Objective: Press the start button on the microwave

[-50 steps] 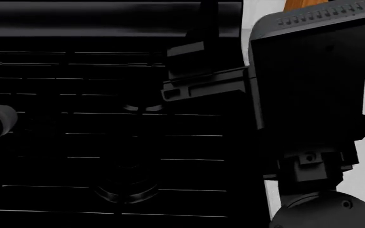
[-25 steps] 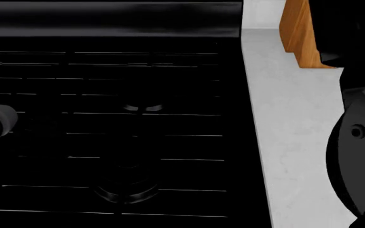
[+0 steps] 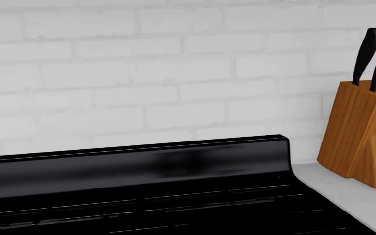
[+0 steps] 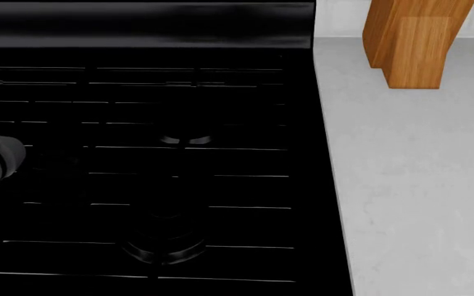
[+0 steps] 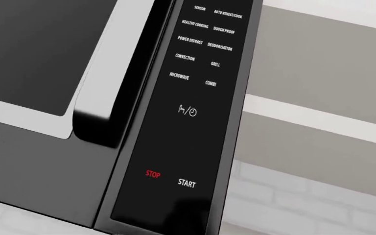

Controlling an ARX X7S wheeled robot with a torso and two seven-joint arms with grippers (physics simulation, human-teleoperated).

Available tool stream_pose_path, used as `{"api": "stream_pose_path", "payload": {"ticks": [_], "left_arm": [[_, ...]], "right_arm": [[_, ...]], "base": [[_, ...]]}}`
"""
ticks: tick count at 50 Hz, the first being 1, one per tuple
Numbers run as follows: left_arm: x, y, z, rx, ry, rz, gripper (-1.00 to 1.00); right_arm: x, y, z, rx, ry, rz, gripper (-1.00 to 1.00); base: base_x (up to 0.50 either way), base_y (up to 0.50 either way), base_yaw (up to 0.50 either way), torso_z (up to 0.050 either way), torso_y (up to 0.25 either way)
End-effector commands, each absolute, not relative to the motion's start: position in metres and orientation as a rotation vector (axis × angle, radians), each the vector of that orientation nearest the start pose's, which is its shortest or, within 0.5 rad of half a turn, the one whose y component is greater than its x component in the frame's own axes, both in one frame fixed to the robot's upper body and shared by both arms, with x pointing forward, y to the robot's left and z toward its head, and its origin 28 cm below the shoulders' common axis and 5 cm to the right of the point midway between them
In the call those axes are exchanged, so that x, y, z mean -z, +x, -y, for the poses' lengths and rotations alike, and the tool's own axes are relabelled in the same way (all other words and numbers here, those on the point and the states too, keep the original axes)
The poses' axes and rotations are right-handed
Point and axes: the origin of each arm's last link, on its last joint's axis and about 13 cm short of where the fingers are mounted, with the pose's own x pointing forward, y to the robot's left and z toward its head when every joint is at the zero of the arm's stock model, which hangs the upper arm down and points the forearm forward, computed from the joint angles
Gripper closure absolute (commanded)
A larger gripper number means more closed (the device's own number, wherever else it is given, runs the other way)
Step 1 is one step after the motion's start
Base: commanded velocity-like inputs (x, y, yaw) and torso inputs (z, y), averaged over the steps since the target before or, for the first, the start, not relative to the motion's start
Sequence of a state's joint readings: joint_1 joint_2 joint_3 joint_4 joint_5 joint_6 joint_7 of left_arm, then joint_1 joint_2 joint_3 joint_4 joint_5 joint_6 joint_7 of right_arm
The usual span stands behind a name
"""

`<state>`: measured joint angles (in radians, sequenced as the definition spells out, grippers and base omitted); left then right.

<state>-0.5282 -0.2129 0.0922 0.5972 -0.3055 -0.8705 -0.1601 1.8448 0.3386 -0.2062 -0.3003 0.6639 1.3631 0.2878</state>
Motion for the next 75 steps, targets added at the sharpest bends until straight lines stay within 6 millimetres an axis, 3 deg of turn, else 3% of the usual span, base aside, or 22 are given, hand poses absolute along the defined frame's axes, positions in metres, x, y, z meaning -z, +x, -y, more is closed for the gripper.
{"api": "stream_pose_path", "payload": {"ticks": [1, 11, 23, 56, 75], "left_arm": [[-0.197, 0.257, -0.212, 0.095, 0.049, 0.218, -1.00], [-0.198, 0.256, -0.213, 0.093, 0.051, 0.221, -1.00], [-0.199, 0.255, -0.214, 0.095, 0.048, 0.224, -1.00], [-0.195, 0.256, -0.216, 0.086, 0.044, 0.221, -1.00], [-0.191, 0.255, -0.218, 0.082, 0.040, 0.216, -1.00]], "right_arm": [[-0.511, 0.224, 0.112, -0.081, -0.243, 0.648, 1.00], [-0.532, 0.235, 0.112, -0.059, -0.233, 0.651, 1.00], [-0.538, 0.251, 0.114, -0.035, -0.225, 0.614, 1.00], [-0.525, 0.302, 0.109, -0.061, -0.198, 0.535, 1.00], [-0.532, 0.306, 0.102, -0.067, -0.215, 0.564, 1.00]], "base": [[0.00, 0.00, 0.00, 0.000, 0.000], [0.00, 0.00, 0.00, 0.000, 0.000], [0.00, 0.00, 0.00, 0.000, 0.000], [0.00, 0.00, 0.00, 0.000, 0.000], [0.00, 0.00, 0.00, 0.000, 0.000]]}}
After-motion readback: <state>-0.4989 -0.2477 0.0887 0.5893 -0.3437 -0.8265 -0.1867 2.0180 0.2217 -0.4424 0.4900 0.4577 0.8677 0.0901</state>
